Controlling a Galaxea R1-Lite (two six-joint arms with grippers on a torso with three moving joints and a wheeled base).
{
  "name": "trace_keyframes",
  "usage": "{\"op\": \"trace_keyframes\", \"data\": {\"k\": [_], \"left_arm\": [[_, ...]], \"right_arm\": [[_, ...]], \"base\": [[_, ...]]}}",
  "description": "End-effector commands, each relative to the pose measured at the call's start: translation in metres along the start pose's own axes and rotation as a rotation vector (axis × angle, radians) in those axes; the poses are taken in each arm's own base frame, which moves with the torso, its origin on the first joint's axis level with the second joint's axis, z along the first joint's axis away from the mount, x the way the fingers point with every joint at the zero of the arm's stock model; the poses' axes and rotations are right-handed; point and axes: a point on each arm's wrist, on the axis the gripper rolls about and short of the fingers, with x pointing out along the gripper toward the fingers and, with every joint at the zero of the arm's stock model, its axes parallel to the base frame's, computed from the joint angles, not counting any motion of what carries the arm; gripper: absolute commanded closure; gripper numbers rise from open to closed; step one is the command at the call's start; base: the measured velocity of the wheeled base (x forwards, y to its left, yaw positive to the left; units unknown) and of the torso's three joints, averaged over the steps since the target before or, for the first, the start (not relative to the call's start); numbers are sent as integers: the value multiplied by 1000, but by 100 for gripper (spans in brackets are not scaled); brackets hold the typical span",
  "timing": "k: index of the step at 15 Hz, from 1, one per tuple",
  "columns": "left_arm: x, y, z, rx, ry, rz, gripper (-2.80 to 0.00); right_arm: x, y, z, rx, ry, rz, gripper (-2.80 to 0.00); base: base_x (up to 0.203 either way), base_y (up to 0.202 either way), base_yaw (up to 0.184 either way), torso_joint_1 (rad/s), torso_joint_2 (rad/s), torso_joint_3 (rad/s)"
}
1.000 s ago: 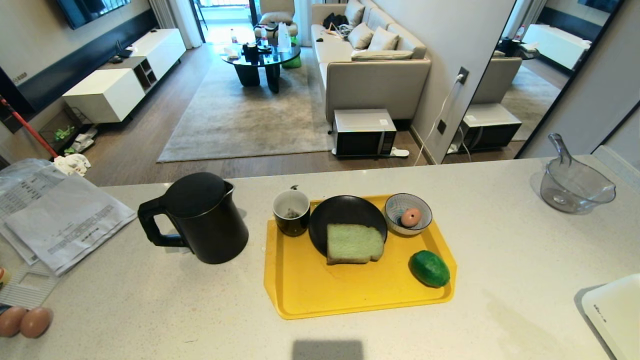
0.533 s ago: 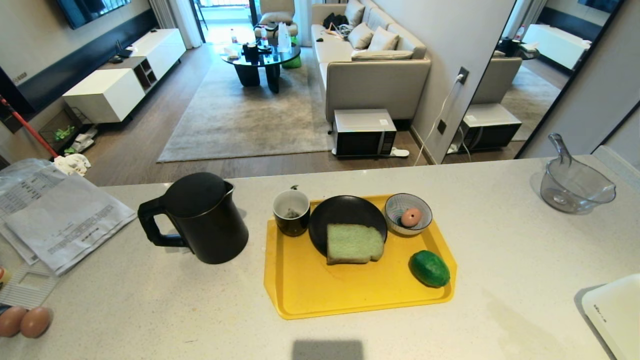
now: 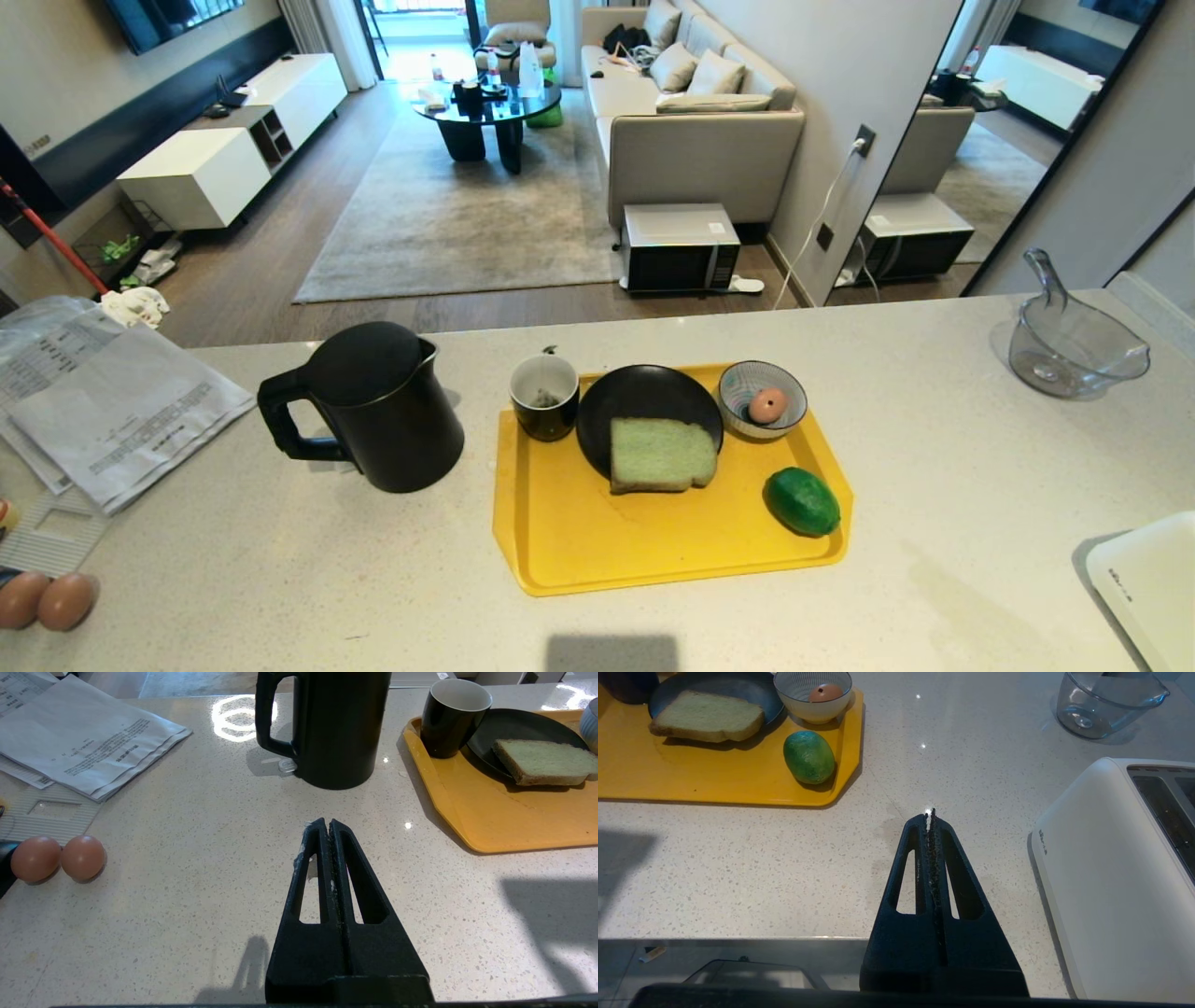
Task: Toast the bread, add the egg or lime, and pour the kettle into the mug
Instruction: Pick up the kettle
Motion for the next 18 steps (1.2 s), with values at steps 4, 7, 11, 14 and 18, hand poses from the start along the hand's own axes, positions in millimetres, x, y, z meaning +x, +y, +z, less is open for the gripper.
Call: {"op": "trace_keyframes", "data": {"k": [4,7,11,14,18], "left_arm": [[1,0,-4,4,13,1,0],[1,0,-4,-4,13,2,0],[-10,1,36,-13,-79,56,0],[-24,1,104,-24,-137,73,0],[15,2,168,-58,-29,92,0]], "right_arm": [[0,0,0,26,1,-6,0],[0,0,0,27,0,-4,0],[0,0,0,29,0,-5,0],[0,0,0,29,0,-5,0],[0,0,0,29,0,-5,0]], "base": [[0,0,0,0,0,0],[0,0,0,0,0,0],[0,0,0,0,0,0],[0,0,0,0,0,0],[0,0,0,0,0,0]]}}
